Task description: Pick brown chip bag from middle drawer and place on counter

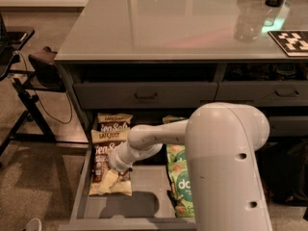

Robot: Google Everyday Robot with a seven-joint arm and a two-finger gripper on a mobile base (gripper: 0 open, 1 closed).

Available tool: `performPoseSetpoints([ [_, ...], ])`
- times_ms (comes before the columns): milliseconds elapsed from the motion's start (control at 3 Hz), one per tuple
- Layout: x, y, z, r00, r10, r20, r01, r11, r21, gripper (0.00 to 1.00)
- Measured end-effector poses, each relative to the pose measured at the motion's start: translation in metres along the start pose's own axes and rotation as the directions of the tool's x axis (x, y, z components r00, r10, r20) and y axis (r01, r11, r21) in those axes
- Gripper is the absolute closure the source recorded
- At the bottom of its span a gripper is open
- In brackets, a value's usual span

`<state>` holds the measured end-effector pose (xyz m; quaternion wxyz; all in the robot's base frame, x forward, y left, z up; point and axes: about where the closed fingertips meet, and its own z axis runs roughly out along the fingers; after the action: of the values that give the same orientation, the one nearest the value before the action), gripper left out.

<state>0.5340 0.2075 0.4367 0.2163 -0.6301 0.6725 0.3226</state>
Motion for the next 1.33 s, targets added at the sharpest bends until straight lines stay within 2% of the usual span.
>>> performPoseSetpoints([
  [333, -0.003, 0.005, -0.009, 1.000, 0.001, -0.003, -0.001, 0.9996, 0.028, 0.00],
  [667, -0.010, 0.010, -0.047, 1.000, -0.001, -0.029, 0.005, 0.9893, 0.145, 0.00],
  [1000, -0.015, -0.002, -0.093, 0.999, -0.002, -0.053, 0.016, 0.9631, 0.268, 0.00],
  [1333, -0.005, -0.028, -0.115, 0.999, 0.018, -0.040, -0.005, 0.9476, 0.319, 0.00],
])
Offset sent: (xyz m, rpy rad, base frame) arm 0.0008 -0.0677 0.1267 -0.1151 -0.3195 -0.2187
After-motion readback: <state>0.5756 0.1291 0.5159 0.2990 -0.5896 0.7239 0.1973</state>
